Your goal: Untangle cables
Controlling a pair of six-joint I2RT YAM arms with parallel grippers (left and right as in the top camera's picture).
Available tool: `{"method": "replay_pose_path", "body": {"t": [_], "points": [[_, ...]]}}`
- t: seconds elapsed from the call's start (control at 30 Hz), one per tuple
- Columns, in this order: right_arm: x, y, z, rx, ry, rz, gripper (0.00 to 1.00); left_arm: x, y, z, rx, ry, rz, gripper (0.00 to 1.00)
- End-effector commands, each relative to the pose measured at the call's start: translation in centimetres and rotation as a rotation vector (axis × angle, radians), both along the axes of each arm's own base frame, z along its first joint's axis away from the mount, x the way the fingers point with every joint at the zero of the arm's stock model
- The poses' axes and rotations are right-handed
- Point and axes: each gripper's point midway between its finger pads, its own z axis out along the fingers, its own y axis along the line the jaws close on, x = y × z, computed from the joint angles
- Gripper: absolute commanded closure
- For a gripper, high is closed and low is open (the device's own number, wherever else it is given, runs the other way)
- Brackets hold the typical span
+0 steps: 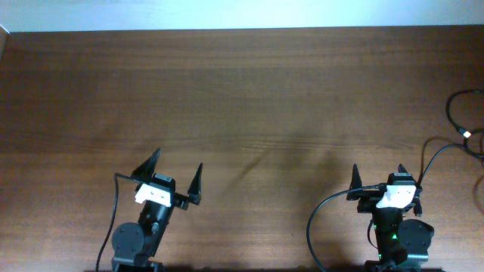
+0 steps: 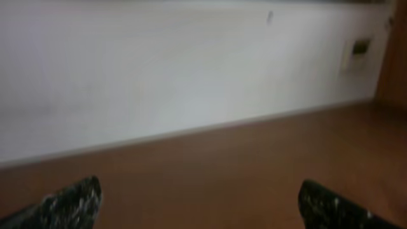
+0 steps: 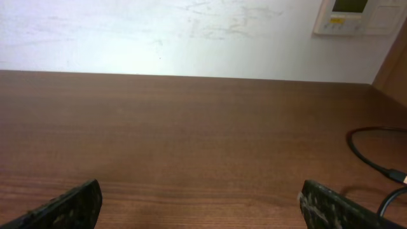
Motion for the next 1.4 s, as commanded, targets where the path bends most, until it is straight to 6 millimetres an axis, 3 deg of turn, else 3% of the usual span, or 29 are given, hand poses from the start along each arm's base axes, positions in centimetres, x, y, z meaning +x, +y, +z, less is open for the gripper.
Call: {"method": "replay_pose_path", "body": {"t": [0.0,0.1,0.2,1.37], "points": [[0.0,-0.3,-0.3,0.007,0.007,-0.016,0.01,-0.4,2.1,-1.5,0.02,0.047,0.086,0.01],[0.0,-0.3,-0.3,0.007,0.006,-0.016,0.01,-0.9,4.7,-4.1,0.026,0.147,0.204,0.01],[0.0,-0.3,-0.3,0.007,0.007,-0.016,0.01,-0.9,5.0,-4.1,0.047,0.143,0.22,0.01],[0.0,-0.3,-0.3,0.007,0.006,-0.016,0.01,-0.8,5.1,-4.1,0.047,0.143,0.227,0.01]]}}
